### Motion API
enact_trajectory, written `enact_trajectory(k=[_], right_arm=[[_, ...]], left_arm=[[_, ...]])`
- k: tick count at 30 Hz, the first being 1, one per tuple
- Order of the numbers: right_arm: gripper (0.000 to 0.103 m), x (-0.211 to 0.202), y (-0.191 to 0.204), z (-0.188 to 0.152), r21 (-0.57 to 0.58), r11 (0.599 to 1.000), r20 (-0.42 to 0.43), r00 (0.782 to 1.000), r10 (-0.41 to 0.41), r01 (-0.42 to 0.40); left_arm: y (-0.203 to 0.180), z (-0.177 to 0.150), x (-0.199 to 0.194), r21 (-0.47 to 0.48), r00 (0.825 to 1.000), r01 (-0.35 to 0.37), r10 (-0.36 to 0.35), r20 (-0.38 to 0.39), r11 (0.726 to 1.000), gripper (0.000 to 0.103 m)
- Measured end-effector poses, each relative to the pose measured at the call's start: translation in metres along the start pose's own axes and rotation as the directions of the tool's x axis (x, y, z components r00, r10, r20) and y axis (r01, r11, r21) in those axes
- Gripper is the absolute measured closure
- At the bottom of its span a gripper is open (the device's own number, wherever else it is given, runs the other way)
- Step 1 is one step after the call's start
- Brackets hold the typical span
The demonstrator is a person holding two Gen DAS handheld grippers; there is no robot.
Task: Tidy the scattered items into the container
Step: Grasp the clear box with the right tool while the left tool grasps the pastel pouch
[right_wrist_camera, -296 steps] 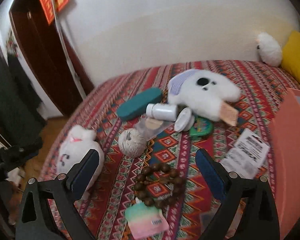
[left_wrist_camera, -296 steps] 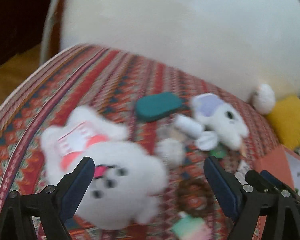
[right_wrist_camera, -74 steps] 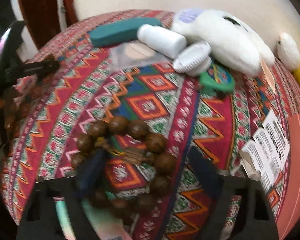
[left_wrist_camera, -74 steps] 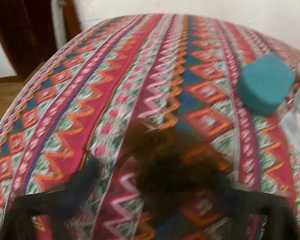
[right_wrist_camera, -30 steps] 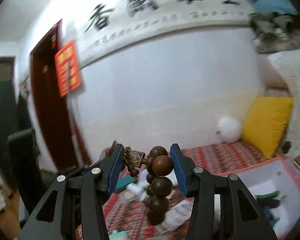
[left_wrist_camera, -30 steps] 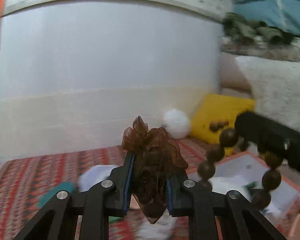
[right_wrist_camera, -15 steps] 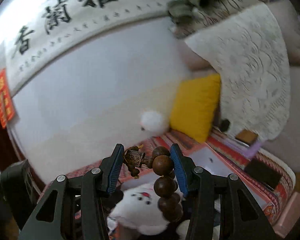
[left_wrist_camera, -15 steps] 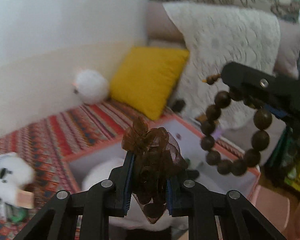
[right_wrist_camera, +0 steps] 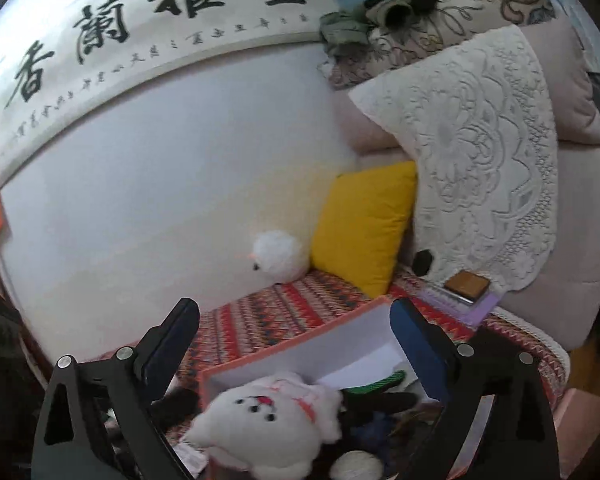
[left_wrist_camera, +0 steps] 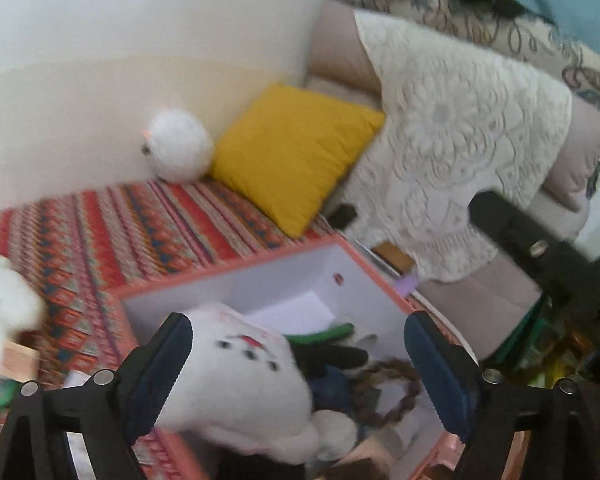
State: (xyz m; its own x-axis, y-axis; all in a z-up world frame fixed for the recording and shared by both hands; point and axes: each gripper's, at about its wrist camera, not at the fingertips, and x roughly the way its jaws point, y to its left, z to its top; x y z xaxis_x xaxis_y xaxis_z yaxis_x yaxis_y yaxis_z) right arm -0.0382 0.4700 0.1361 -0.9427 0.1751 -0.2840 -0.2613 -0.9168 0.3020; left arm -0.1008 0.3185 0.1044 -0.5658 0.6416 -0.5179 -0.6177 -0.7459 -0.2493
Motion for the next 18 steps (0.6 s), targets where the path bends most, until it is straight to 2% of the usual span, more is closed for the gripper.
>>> enact_trajectory(k=[4, 6, 8, 10, 12, 13, 14, 17, 18], right_arm=[[0.004, -0.014, 0.048, -0.007, -0.050, 0.991, -0.005, 0.992, 0.123, -0.123], [0.002, -0.019, 0.079, -0.016, -0.073, 0.973, -0.032, 0.976, 0.216, -0.218], [0.001, -0.019, 0.109, -0.031, -0.083, 0.943, -0.094, 0.945, 0.314, -0.322], [0.001, -0.010, 0.143, -0.057, -0.091, 0.898, -0.211, 0.890, 0.404, -0.430], [0.001, -0.003, 0.169, -0.086, -0.109, 0.860, -0.322, 0.836, 0.445, -0.499], [0.001, 0.002, 0.184, -0.111, -0.140, 0.841, -0.392, 0.809, 0.438, -0.523], [0.001, 0.006, 0.195, -0.134, -0.180, 0.830, -0.447, 0.796, 0.409, -0.528], [0.001, 0.022, 0.213, -0.201, -0.313, 0.810, -0.570, 0.780, 0.257, -0.496], [0.001, 0.030, 0.215, -0.224, -0.352, 0.804, -0.615, 0.766, 0.188, -0.480]], left_arm=[[0.043, 0.004, -0.061, 0.016, 0.990, -0.116, 0.114, 0.082, 0.993, 0.006], [0.070, -0.004, -0.090, -0.011, 0.979, -0.180, 0.180, 0.098, 0.984, 0.005], [0.103, -0.022, -0.116, -0.060, 0.964, -0.248, 0.252, 0.085, 0.967, 0.004], [0.134, -0.044, -0.135, -0.104, 0.950, -0.302, 0.308, 0.054, 0.948, 0.004], [0.163, -0.077, -0.146, -0.127, 0.945, -0.325, 0.327, -0.004, 0.937, 0.004], [0.173, -0.094, -0.147, -0.131, 0.946, -0.324, 0.322, -0.036, 0.937, 0.004], [0.183, -0.112, -0.146, -0.139, 0.946, -0.324, 0.317, -0.070, 0.936, 0.004], [0.203, -0.167, -0.135, -0.151, 0.937, -0.329, 0.303, -0.174, 0.932, 0.004], [0.207, -0.184, -0.128, -0.143, 0.931, -0.334, 0.301, -0.208, 0.932, 0.004]])
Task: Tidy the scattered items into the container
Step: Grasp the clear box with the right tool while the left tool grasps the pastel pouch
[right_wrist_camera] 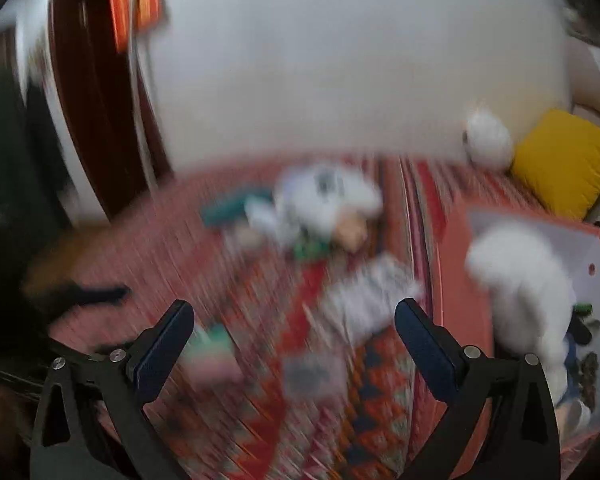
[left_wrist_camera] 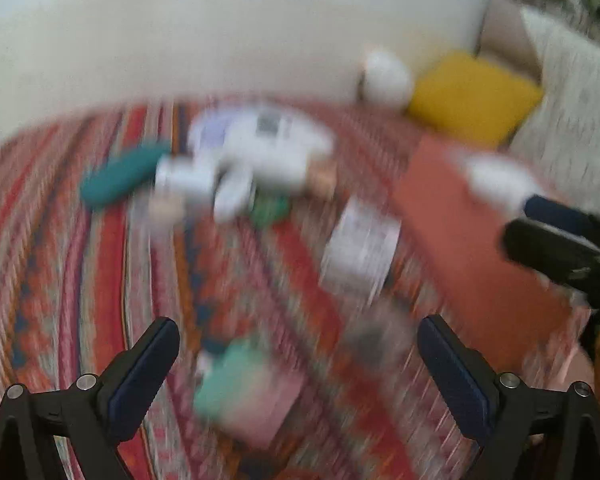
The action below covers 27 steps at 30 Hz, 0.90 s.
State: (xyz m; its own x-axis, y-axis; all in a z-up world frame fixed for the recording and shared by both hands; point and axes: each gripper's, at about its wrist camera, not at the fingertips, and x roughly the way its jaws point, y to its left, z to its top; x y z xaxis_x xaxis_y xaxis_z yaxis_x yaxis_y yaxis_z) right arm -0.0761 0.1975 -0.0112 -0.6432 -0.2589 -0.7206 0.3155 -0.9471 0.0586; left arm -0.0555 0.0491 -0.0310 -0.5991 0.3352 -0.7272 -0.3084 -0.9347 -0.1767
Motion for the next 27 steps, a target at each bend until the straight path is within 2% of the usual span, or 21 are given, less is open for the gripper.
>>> enact_trajectory(k=[1, 3, 5, 8, 13, 19, 21, 22, 23, 27], right_arm=[[0.001, 0.018, 0.004, -0.009, -0.025, 0.999, -0.073, 0.997, -0.025, 0.024], [0.001, 0.040, 0.007, -0.021, -0.056, 0.997, -0.155, 0.986, -0.064, 0.056], [0.001, 0.057, 0.002, -0.028, -0.070, 0.995, -0.199, 0.976, -0.084, 0.071], [0.001, 0.075, -0.005, -0.034, -0.067, 0.995, -0.244, 0.966, -0.084, 0.069], [0.001, 0.101, -0.008, -0.034, -0.048, 0.998, -0.287, 0.956, -0.058, 0.046], [0.001, 0.132, -0.010, -0.032, -0.059, 0.996, -0.326, 0.942, -0.080, 0.064], [0.008, 0.141, -0.011, -0.033, -0.057, 0.997, -0.343, 0.937, -0.066, 0.049], [0.014, 0.144, -0.011, -0.033, -0.049, 0.998, -0.347, 0.937, -0.046, 0.031], [0.031, 0.144, -0.013, -0.031, -0.032, 0.999, -0.341, 0.940, -0.028, 0.018], [0.030, 0.129, -0.016, -0.022, 0.004, 1.000, -0.299, 0.954, -0.002, 0.003]], left_arm=[[0.002, -0.013, 0.011, 0.018, 0.999, -0.007, 0.008, -0.035, 1.000, 0.004], [0.001, -0.034, 0.035, 0.080, 0.994, -0.031, 0.039, -0.098, 0.996, 0.004], [-0.001, -0.044, 0.053, 0.144, 0.986, -0.074, 0.094, -0.135, 0.987, 0.004], [0.006, -0.050, 0.068, 0.167, 0.976, -0.123, 0.149, -0.158, 0.978, 0.004], [0.023, -0.045, 0.093, 0.112, 0.970, -0.120, 0.140, -0.197, 0.986, 0.004], [0.027, -0.042, 0.112, 0.110, 0.977, -0.101, 0.119, -0.175, 0.989, 0.001], [0.026, -0.040, 0.113, 0.114, 0.981, -0.101, 0.118, -0.156, 0.988, 0.003], [0.025, -0.038, 0.111, 0.112, 0.982, -0.097, 0.113, -0.150, 0.989, 0.011], [0.024, -0.037, 0.109, 0.110, 0.984, -0.092, 0.107, -0.143, 0.990, 0.017], [0.020, -0.035, 0.096, 0.092, 0.992, -0.058, 0.068, -0.106, 0.994, 0.017]])
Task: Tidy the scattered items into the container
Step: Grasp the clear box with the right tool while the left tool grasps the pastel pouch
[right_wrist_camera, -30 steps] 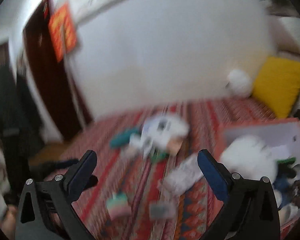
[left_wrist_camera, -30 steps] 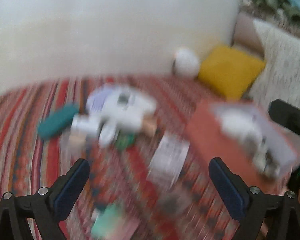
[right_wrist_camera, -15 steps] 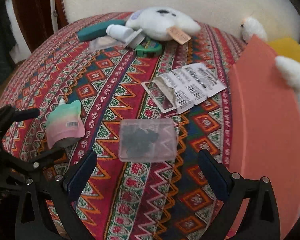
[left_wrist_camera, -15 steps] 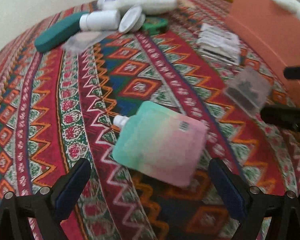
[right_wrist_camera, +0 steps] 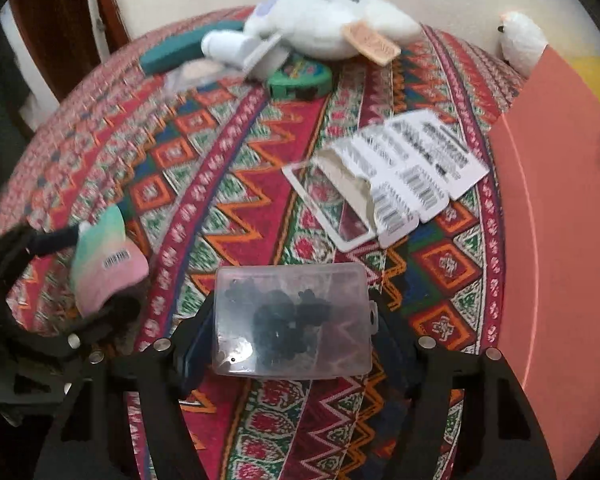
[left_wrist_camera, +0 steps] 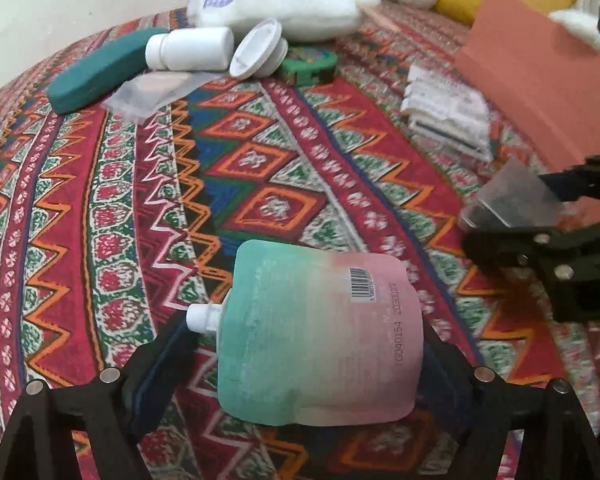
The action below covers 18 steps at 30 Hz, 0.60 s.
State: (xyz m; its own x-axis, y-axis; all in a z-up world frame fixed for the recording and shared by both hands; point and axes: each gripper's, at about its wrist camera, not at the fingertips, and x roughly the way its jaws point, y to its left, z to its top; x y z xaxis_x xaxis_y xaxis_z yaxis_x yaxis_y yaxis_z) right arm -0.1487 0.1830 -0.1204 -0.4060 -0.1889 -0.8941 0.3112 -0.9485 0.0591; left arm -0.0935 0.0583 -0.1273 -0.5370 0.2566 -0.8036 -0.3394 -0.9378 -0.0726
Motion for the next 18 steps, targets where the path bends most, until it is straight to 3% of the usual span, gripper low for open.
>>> enact_trajectory(k=[5, 10, 14, 18], right_arm=[[0.030, -0.036, -0.001, 0.002, 0.017, 0.999, 0.098, 0.994, 0.039, -0.041], [0.030, -0.084, 0.004, -0.002, 0.011, 0.998, 0.220, 0.973, 0.065, -0.069], [0.030, -0.127, 0.010, -0.009, -0.006, 0.997, 0.322, 0.943, 0.078, -0.080], [0.030, -0.181, 0.013, -0.022, -0.024, 0.996, 0.431, 0.898, 0.087, -0.085]], left_arm=[[-0.012, 0.007, -0.041, 0.015, 0.991, 0.071, -0.073, 0.116, 0.997, 0.017], [-0.024, 0.014, -0.089, 0.031, 0.969, 0.101, -0.106, 0.224, 0.994, 0.017], [-0.036, 0.019, -0.130, 0.053, 0.941, 0.112, -0.123, 0.316, 0.992, 0.017], [-0.050, 0.022, -0.168, 0.081, 0.909, 0.120, -0.142, 0.392, 0.989, 0.017]])
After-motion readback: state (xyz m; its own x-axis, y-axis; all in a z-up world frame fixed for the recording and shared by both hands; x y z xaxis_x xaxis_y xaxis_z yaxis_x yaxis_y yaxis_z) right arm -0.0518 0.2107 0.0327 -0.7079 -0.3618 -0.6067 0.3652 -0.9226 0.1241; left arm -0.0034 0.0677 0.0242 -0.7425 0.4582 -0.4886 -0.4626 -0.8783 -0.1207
